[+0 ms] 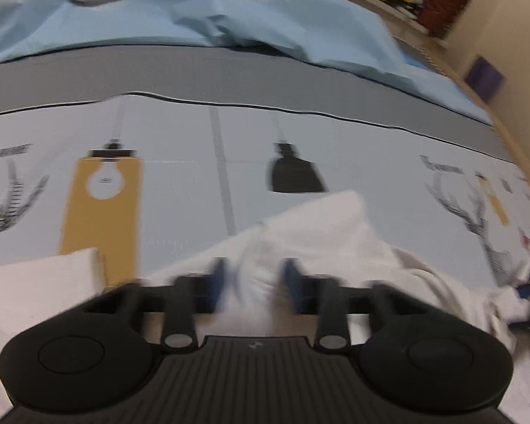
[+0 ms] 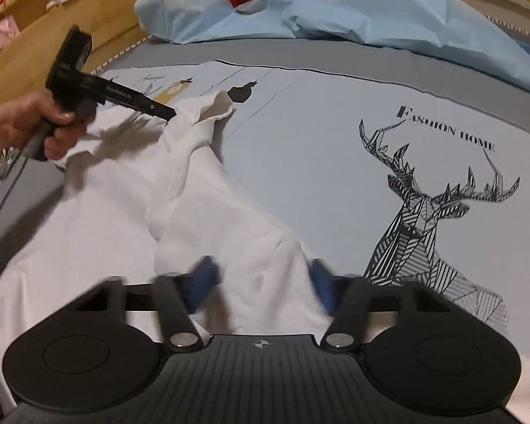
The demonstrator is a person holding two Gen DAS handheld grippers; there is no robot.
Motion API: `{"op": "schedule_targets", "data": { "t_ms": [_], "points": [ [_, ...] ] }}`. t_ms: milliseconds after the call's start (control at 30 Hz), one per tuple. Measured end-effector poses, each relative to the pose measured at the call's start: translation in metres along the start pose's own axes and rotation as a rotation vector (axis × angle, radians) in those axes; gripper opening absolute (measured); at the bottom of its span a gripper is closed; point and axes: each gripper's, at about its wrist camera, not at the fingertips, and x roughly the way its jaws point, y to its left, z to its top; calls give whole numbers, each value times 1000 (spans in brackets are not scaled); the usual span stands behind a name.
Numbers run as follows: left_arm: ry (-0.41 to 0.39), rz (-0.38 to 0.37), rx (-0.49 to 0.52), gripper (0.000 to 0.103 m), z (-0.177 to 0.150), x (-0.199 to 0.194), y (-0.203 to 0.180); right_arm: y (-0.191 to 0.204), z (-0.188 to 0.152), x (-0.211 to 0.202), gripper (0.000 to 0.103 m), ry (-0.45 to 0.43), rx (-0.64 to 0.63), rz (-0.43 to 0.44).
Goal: Fold small clothes
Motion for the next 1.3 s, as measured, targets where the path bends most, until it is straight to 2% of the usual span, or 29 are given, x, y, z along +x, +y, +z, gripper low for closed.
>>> {"op": "schedule_targets", "data": {
  "t_ms": [33, 100, 167, 233, 300, 333, 367, 400, 433, 467, 533, 600, 667, 767, 833, 967, 1100, 1167, 1200, 1267, 1300],
  "points": [
    [-6, 4, 28, 8, 0, -2, -4, -2, 1, -1, 24, -3, -1, -12],
    [-1, 12, 92, 0, 1, -4, -11, -12, 7, -3, 16, -38, 32, -17],
    [-7, 6, 111, 0, 4, -11, -12, -27, 14, -15, 15, -126, 108, -16],
    [-44, 8, 111, 0, 10, -22, -10, -46, 18, -34, 14, -254, 217, -36],
    [-131, 31, 64, 0, 18, -36, -5, -63, 22, -53, 14, -431, 340, -136],
    [-185, 40, 28, 0, 20, -42, -2, -69, 23, -56, 14, -492, 415, -227],
    [-236, 59, 1, 0, 21, -47, -1, -74, 26, -55, 15, -501, 465, -277],
    [-239, 75, 2, 1, 21, -47, -3, -75, 29, -49, 20, -482, 481, -311],
    [-222, 84, 13, 3, 20, -45, -6, -71, 32, -43, 31, -453, 467, -374],
    [-193, 73, 29, 7, 18, -42, -9, -65, 34, -36, 35, -419, 435, -468],
    [-125, 52, 52, 31, 14, -33, -12, -63, 32, -29, 38, -373, 438, -562],
    [-108, 85, 60, 35, 7, -27, -10, -68, 26, -27, 40, -333, 474, -556],
    [-78, 94, 13, 40, 2, -17, -1, -72, 20, -26, 49, -294, 495, -528],
    [-45, 101, -40, 41, -2, -1, 5, -74, 11, -14, 51, -218, 488, -515],
    [-55, 96, -29, 49, -3, 6, 1, -74, 7, -3, 53, -159, 476, -521],
    [-90, 131, 12, 56, -1, 14, -3, -71, 3, 15, 53, -126, 456, -539],
    [-103, 112, 26, 55, -1, 18, -5, -66, 6, 20, 53, -112, 401, -569],
    [-95, 77, 36, 43, -1, 18, -5, -67, 6, 19, 53, -113, 400, -569],
    [-89, 52, 43, 26, 0, 18, -6, -67, 6, 19, 53, -113, 397, -568],
    [-73, 25, 77, 17, 0, 18, -10, -67, 7, 19, 50, -111, 388, -572],
    [-68, 29, 116, 13, 0, 16, -13, -65, 8, 19, 38, -111, 379, -570]
  ]
}}
